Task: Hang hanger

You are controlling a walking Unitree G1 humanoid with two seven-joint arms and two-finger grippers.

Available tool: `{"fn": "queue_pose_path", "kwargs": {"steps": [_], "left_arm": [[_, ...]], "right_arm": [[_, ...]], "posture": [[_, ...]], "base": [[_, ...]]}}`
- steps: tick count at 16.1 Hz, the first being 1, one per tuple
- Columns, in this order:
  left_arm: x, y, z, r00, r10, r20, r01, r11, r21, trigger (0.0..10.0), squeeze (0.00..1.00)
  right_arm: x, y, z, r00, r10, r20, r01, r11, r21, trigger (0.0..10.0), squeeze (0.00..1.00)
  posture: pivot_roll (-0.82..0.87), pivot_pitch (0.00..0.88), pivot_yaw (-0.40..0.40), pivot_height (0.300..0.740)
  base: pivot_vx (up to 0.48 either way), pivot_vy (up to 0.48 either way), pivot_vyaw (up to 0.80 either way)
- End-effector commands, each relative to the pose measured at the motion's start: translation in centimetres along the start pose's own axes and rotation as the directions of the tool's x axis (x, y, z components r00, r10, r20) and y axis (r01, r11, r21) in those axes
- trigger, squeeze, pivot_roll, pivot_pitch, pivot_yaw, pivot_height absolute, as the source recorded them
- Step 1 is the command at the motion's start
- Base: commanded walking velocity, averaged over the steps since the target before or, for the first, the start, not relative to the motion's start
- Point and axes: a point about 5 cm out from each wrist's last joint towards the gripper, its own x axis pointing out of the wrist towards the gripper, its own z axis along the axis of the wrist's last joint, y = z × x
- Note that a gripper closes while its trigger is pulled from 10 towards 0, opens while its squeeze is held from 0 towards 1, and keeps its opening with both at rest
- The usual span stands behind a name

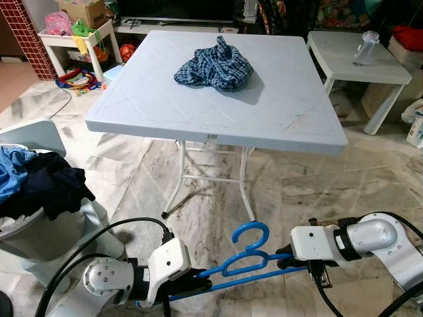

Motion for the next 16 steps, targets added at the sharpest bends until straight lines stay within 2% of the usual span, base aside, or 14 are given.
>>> {"fn": "queue_pose_path", "kwargs": {"steps": [1,3,4,5,6,7,9,11,12,13,14,16], "left_arm": [[0.0,0.1,0.2,1.000,0.002,0.002,-0.002,1.000,0.020,10.0,0.00],[0.0,0.1,-0.1,1.000,-0.001,-0.018,0.001,0.999,0.036,10.0,0.00],[0.0,0.3,-0.2,1.000,0.013,-0.026,-0.011,0.997,0.080,10.0,0.18],[0.0,0.4,-0.1,0.999,0.026,-0.020,-0.024,0.996,0.088,10.0,1.00],[0.1,0.7,0.2,0.999,0.043,-0.007,-0.042,0.996,0.083,10.0,1.00],[0.1,1.5,0.7,0.994,0.110,0.015,-0.111,0.982,0.152,10.0,1.00],[0.0,2.6,1.1,0.979,0.196,0.054,-0.203,0.957,0.208,10.0,1.00],[-0.2,3.0,1.2,0.976,0.212,0.058,-0.220,0.948,0.230,10.0,1.00],[-0.3,3.2,1.3,0.972,0.227,0.063,-0.236,0.946,0.223,10.0,1.00],[-0.4,3.2,1.7,0.962,0.251,0.109,-0.266,0.951,0.155,10.0,1.00],[-0.4,3.3,1.8,0.956,0.268,0.120,-0.283,0.951,0.128,10.0,1.00],[-0.6,3.7,1.3,0.913,0.380,0.149,-0.390,0.920,0.039,10.0,1.00]], "right_arm": [[-0.5,-0.2,-0.4,0.999,-0.002,-0.035,0.002,1.000,0.002,0.0,0.00],[-0.6,-0.2,-0.6,0.999,0.010,-0.047,-0.010,1.000,-0.008,0.0,0.00],[-0.6,-0.3,-0.6,0.999,0.011,-0.050,-0.011,1.000,-0.010,0.0,0.00],[-0.5,-0.3,-0.7,0.999,0.010,-0.052,-0.011,1.000,-0.011,0.0,0.00],[-0.5,-0.4,-0.9,0.998,0.000,-0.066,-0.001,1.000,-0.013,0.0,0.00],[-0.3,-0.8,-1.4,0.994,-0.030,-0.109,0.026,0.999,-0.034,0.0,0.00],[0.1,-1.3,-2.0,0.987,-0.081,-0.141,0.076,0.996,-0.038,0.0,0.00],[0.2,-2.1,-2.9,0.969,-0.153,-0.196,0.145,0.988,-0.056,0.0,0.00],[0.2,-2.4,-3.4,0.957,-0.186,-0.222,0.177,0.982,-0.057,0.0,0.00],[0.2,-3.2,-4.2,0.927,-0.278,-0.254,0.277,0.960,-0.038,0.0,0.00],[0.3,-3.3,-4.5,0.917,-0.301,-0.262,0.303,0.952,-0.033,0.0,0.00],[0.2,-3.6,-5.2,0.880,-0.391,-0.269,0.408,0.913,0.010,0.0,0.00]], "posture": [[-0.01,0.071,-0.019,0.740],[-0.01,0.072,-0.019,0.740],[-0.01,0.072,-0.019,0.740],[-0.01,0.072,-0.019,0.740],[0.00,0.071,-0.021,0.740],[0.00,0.070,-0.022,0.740],[0.00,0.066,-0.022,0.740],[0.00,0.062,-0.024,0.740],[0.01,0.061,-0.025,0.740],[0.01,0.060,-0.026,0.740],[0.01,0.058,-0.028,0.740],[0.01,0.052,-0.038,0.740]], "base": [[0.000,0.000,0.00],[0.000,0.000,0.00],[0.000,0.000,0.00],[0.000,0.000,0.00],[0.000,0.000,0.00],[0.000,0.000,0.00],[0.000,0.000,0.00],[0.000,0.000,0.00],[0.000,0.000,0.00],[0.000,0.000,0.00],[0.000,0.000,0.00],[0.000,0.000,0.00]]}}
